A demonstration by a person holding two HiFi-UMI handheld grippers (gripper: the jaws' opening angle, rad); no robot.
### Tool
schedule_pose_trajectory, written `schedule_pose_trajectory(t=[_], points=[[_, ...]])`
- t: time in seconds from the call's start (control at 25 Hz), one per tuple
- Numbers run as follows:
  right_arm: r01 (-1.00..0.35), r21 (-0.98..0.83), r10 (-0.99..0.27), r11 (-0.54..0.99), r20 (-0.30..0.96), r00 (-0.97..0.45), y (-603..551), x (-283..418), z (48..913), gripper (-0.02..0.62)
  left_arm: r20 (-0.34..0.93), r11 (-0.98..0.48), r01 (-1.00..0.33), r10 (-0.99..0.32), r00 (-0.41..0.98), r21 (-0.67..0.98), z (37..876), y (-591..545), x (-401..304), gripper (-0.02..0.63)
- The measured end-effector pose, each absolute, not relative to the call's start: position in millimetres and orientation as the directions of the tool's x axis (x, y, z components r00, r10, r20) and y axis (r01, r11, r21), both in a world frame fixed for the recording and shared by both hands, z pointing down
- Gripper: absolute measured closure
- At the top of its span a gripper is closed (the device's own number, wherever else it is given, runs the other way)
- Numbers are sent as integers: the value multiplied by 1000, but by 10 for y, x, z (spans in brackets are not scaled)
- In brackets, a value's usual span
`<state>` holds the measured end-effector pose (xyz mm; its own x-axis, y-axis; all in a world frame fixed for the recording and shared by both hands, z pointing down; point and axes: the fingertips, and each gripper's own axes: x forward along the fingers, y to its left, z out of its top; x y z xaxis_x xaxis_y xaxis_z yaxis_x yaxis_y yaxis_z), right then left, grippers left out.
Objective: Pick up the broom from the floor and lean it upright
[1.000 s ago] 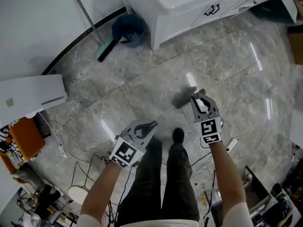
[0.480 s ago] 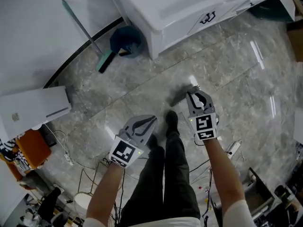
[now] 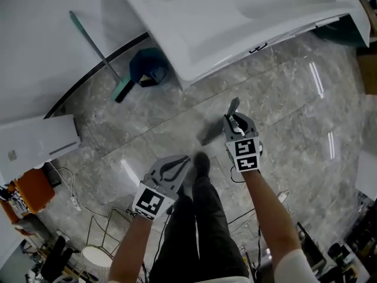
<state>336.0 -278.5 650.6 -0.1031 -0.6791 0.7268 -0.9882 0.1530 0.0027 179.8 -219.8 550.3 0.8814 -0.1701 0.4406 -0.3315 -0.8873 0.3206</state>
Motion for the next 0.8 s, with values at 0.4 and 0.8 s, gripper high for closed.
schedule_pose_trajectory(t=[0.4, 0.8], points=[[-971, -67, -649, 231, 732, -205, -3389, 3345, 6812, 514, 402, -853, -364, -204, 892, 374, 5333, -2682, 2210, 591], [-944, -60, -637, 326, 724, -266, -3676, 3195, 6945, 506, 401, -835, -404, -248, 882, 372, 5347, -2928, 2227, 591]])
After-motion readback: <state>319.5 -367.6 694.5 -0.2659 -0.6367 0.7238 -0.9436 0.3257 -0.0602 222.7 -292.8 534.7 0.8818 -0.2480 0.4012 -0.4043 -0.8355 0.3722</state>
